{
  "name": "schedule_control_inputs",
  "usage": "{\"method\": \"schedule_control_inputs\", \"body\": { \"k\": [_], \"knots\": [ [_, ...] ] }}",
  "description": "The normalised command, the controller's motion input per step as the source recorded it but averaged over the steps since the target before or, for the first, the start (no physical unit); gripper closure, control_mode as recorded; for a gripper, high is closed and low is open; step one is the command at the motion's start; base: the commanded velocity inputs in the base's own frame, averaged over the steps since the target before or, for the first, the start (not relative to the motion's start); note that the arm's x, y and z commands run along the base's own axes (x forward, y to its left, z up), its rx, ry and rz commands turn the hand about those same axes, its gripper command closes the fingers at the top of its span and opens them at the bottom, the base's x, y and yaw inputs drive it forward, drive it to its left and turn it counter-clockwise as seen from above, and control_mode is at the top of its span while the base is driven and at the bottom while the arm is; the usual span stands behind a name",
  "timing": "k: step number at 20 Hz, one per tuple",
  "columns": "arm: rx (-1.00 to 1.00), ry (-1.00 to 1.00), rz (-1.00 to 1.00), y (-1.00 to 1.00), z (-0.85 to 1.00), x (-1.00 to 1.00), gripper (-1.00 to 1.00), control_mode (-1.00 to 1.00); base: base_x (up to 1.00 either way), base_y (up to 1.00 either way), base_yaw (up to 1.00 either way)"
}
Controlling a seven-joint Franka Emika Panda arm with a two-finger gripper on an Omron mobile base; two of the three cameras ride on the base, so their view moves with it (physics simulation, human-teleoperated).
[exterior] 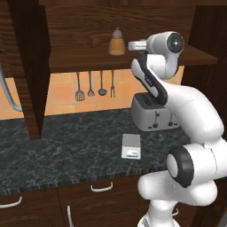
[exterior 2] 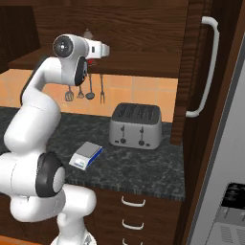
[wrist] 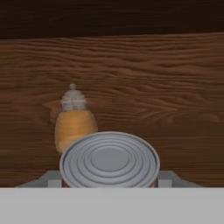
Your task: Pick the canned food and place it on the digital scale for weighing, and close the cabinet.
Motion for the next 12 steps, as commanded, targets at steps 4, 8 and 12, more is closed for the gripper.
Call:
{"method": "schedule_control_inputs", "body": {
  "k": [4, 8, 12],
  "knots": [
    [0.04, 0.00, 0.07, 0.00, 0.02, -1.00, 1.00, -1.00, 0.00, 0.00, 0.00],
    [0.02, 0.00, 0.18, 0.00, -0.13, -1.00, 1.00, -1.00, 0.00, 0.00, 0.00],
    [0.00, 0.01, 0.23, 0.00, -0.60, -1.00, 1.00, -1.00, 0.00, 0.00, 0.00]
  ]
}}
